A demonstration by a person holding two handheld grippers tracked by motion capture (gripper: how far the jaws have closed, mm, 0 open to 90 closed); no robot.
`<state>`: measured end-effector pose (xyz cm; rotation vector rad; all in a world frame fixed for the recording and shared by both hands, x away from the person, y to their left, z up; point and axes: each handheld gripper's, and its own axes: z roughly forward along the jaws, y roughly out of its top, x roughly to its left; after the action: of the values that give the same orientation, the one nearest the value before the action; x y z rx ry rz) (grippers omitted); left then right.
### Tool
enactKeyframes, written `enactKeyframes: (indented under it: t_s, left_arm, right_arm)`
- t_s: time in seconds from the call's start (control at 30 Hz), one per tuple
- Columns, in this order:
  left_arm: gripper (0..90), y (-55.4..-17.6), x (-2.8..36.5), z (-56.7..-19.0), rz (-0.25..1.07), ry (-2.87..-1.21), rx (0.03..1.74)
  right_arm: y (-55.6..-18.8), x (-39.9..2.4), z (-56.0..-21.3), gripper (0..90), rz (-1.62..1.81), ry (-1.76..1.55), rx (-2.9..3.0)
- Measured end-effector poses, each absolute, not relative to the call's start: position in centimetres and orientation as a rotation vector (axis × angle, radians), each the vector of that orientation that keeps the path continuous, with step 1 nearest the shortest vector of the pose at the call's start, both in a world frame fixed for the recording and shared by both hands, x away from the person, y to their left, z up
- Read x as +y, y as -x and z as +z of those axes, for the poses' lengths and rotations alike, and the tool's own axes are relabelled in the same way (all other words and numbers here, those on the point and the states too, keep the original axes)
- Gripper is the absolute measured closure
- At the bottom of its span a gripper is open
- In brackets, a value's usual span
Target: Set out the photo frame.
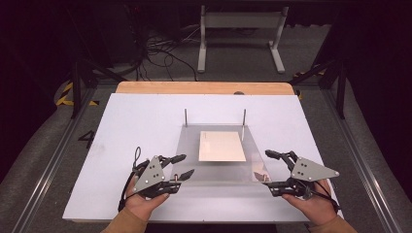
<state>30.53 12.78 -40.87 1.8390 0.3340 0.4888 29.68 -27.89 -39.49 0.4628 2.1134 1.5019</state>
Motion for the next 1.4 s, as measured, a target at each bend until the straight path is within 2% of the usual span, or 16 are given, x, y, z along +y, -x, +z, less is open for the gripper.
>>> enactKeyframes:
  t_s: [0.3,0.57,0.67,1.4]
  left_arm:
    - [46.7,-30.5,12.7,-40.8,0.509,-1.832,0.332]
    - [46.7,-30.4,12.7,-40.8,0.507,-1.832,0.335]
    - [46.7,-30.4,12.7,-40.8,0.508,-1.836,0.335]
    - [48.9,-31.1,12.8,-39.0,0.593,-1.791,0.332]
  right_arm:
    - [-30.0,-26.1,-39.6,28.2,1.493,-0.349,2.102]
    - [-30.4,-25.6,-39.7,52.5,1.497,-0.277,2.13]
    - [-30.7,-25.6,-39.9,57.2,1.505,-0.266,2.154]
    - [-31.6,-25.3,-37.7,62.2,1.464,-0.227,2.119]
